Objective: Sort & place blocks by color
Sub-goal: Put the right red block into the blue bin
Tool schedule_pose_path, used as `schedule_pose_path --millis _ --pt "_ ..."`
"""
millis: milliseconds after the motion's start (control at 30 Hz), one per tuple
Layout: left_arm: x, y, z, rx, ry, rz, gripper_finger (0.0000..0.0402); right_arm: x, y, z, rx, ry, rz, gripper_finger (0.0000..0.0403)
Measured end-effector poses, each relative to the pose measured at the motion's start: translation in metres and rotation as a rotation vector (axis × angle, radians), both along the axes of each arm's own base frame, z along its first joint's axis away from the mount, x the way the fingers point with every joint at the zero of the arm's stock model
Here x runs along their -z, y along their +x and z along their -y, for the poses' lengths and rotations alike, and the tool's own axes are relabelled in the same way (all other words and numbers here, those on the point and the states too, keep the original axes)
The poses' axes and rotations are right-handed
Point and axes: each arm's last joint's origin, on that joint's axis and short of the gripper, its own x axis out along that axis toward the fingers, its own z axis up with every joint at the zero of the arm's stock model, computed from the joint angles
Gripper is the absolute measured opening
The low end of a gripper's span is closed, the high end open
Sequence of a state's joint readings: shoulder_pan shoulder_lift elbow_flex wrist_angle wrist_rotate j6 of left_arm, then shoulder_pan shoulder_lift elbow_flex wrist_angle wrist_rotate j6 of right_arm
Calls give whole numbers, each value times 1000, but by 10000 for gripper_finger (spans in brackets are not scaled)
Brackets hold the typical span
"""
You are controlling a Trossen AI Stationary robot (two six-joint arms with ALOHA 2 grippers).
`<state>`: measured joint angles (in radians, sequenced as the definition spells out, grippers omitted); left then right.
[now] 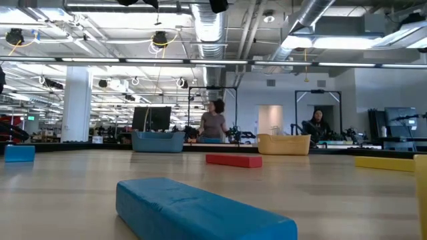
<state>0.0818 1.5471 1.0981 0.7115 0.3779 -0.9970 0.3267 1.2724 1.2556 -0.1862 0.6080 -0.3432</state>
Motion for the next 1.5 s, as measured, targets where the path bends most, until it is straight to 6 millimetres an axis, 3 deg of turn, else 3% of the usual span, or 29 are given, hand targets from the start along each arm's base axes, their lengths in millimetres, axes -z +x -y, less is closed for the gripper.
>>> schedule_pose_path --millis 233,667,833,1000,1167,1333,1500 --pt "1 0 0 -3 13 -3 101 1 0 0 2 -20 -11 143" --pt "4 -1 -23 -139 108 -14 105 1 -13 6 294 249 90 237" --pt "24 -1 -37 -282 133 -242 104 9 -37 16 365 460 36 239" --pt "51 -8 -51 -505 103 -546 112 30 -65 36 489 613 -189 226" --pt "65 -18 -71 -709 121 -716 112 74 -76 53 648 681 -366 210" --pt "71 -34 -109 -805 85 -804 114 121 -82 59 689 870 -540 192" --pt "80 -61 -150 -900 95 -937 115 144 -88 54 717 971 -530 175"
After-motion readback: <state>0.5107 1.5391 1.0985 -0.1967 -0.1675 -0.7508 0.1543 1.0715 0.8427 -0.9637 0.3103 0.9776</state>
